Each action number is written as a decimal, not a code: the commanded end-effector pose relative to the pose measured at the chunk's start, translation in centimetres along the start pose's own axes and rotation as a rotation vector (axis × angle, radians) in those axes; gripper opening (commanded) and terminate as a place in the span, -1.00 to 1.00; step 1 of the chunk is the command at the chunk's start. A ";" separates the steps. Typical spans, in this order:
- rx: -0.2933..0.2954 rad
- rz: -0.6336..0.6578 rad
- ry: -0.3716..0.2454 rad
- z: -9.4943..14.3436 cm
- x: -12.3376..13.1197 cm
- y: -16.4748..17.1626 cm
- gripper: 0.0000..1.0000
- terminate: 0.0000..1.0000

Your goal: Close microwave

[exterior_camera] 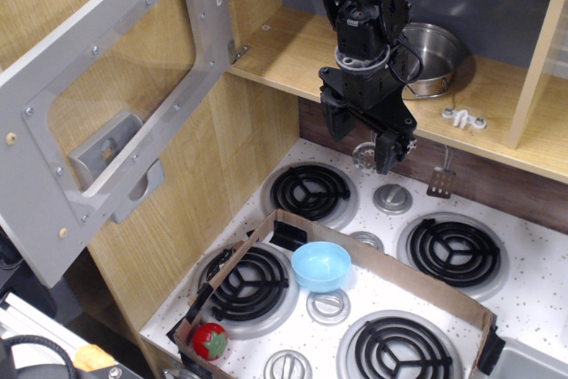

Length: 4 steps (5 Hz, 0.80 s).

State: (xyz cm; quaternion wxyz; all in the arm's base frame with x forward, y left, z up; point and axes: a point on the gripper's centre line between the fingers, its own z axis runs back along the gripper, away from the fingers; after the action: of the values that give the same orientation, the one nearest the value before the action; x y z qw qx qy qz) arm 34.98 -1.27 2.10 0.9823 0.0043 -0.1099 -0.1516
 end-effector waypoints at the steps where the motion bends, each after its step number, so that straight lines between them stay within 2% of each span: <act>1: 0.000 0.000 0.000 0.0 0.0 0.0 1.00 -1.00; 3: 0.079 -0.011 -0.013 4.9 -1.8 1.8 1.00 -1.00; 4: 0.101 0.006 0.020 7.5 -3.7 3.0 1.00 -1.00</act>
State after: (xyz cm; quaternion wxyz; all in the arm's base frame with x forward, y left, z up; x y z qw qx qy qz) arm 30.10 2.89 7.65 0.9851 0.0518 -0.0801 -0.1433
